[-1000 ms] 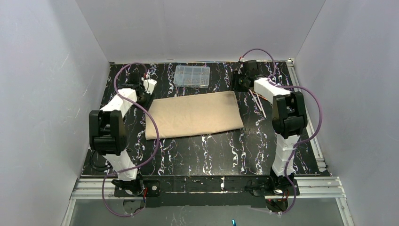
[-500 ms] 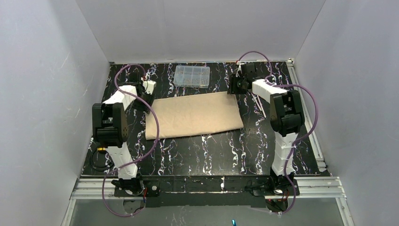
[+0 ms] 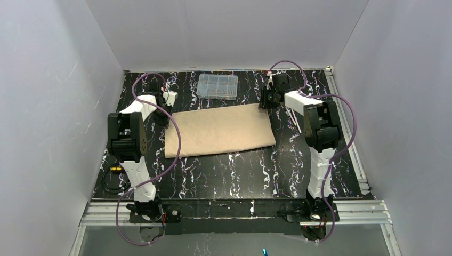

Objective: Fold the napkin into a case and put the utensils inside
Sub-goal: Smooth out the rectangle-folded napkin at the center of the board.

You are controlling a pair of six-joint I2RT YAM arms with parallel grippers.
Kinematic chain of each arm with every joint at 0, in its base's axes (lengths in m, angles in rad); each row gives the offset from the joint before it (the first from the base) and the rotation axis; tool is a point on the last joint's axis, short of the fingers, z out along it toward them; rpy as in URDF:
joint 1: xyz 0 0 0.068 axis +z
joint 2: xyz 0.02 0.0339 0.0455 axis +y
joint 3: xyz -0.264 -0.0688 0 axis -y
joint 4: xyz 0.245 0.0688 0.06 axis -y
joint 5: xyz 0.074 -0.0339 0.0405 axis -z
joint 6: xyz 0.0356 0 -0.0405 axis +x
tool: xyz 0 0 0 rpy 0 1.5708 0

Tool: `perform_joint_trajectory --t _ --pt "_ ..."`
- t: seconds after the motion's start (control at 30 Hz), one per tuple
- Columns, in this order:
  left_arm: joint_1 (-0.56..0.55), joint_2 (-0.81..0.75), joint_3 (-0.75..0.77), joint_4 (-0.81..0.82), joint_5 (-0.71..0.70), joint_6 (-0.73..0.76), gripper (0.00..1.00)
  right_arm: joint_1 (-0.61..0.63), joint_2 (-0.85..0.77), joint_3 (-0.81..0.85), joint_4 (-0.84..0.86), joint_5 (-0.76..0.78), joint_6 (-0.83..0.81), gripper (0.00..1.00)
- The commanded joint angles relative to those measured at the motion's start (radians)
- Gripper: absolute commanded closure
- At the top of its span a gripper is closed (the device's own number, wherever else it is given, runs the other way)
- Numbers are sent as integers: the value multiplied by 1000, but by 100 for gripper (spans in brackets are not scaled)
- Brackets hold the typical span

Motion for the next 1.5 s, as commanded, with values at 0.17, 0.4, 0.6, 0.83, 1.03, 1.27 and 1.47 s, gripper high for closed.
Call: perform_joint_trajectory --t 0.17,0.4,0.6,0.83,1.03,1.27,1.47 --pt "0 22 59 -21 43 -17 97 -1 -18 32 22 26 -9 94" --pt "0 27 86 -11 39 -13 97 -1 -89 -6 56 90 -2 99" --pt "0 31 126 -17 37 -21 98 -2 -146 -69 108 134 24 99" --pt "0 24 130 -40 28 -22 87 -1 -138 -62 91 91 30 99" --pt "0 60 134 -48 13 -15 85 -1 -143 -82 82 96 34 99" --pt "0 93 157 -48 20 -19 85 -1 -136 -95 62 220 46 99" --pt "0 99 162 -44 4 -17 86 0 -112 -96 40 316 60 99"
